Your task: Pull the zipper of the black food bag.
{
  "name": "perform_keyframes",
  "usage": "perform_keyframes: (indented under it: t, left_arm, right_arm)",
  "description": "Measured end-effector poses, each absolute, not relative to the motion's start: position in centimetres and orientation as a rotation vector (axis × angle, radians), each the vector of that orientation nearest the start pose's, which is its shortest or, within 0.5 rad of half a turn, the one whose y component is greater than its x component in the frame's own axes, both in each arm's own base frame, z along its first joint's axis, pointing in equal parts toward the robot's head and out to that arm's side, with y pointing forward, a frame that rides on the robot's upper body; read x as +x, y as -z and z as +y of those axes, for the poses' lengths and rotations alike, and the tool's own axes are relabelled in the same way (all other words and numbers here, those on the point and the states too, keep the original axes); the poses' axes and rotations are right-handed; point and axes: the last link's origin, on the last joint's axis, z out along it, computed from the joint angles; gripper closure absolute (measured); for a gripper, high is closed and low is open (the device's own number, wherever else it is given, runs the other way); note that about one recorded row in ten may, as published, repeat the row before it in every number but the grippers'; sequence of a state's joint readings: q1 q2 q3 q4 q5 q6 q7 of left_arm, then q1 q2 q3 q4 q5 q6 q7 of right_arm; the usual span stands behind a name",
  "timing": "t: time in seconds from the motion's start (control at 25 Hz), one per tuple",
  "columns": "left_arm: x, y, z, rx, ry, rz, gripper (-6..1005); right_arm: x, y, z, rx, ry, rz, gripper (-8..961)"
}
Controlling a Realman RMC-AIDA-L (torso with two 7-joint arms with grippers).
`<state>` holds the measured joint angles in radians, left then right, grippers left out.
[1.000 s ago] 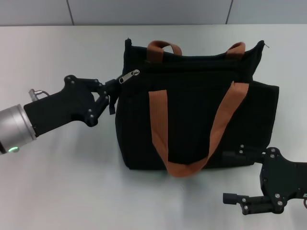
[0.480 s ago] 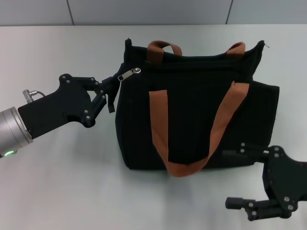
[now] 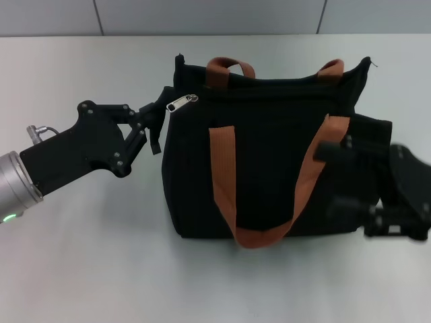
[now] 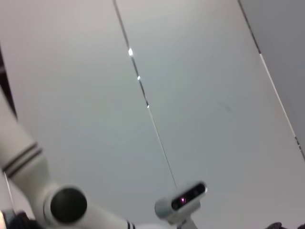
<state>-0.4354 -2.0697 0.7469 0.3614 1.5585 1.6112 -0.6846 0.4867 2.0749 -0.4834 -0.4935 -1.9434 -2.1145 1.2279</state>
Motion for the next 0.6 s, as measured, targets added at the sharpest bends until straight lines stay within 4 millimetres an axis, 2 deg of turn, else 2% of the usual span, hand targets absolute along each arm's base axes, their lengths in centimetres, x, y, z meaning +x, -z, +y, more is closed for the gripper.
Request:
perform_keyframes:
  t: [0.28,0.52,0.6]
  left_arm:
    - [-26.9,1.1,29.5,-2.389,1.019,-0.09,982]
    - [-26.6,0.9,29.4,-2.384,1.051,-0.07,982]
    - [-26.6,0.9,29.3,-2.385,1.053,-0.068,983]
  right_arm:
    - [21.2,-2.9,28.8,-2.838,-1.524,0.7,244]
    - [18.9,-3.2,32.1,-2.875,-1.438,0.904,249]
    - [18.7,-3.3,32.5,-2.871,-1.42,0.922,251]
